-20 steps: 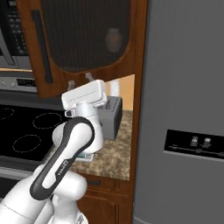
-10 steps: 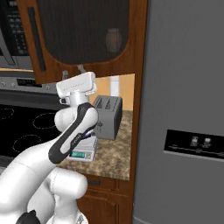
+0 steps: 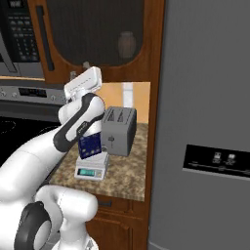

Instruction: Pick the cereal and place it on the digital scale for weighing, and close the cabinet.

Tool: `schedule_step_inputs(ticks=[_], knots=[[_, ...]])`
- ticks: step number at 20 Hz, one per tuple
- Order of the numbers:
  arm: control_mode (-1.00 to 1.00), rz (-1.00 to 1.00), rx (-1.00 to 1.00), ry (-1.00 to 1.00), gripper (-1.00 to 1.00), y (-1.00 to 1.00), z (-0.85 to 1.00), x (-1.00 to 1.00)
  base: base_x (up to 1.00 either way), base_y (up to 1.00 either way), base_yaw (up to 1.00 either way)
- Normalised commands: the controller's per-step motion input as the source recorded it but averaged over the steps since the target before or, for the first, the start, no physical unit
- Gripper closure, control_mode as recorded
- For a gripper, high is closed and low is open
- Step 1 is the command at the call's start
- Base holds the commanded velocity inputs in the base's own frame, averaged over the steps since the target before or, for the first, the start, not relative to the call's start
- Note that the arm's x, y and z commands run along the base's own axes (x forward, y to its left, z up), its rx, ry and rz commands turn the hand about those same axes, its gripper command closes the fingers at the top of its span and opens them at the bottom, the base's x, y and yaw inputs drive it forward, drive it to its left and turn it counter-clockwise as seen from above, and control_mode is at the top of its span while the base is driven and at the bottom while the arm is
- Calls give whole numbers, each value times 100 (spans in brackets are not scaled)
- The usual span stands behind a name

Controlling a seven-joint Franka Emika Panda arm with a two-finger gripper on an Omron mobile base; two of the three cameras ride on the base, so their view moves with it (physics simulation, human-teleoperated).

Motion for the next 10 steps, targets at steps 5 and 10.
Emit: schedule_step_inputs(ticks=[5, 10], knots=[[-100, -22, -21, 3, -100, 31, 0, 74, 0, 0, 0], [-100, -25, -12, 0, -100, 16, 0, 77, 0, 0, 0]])
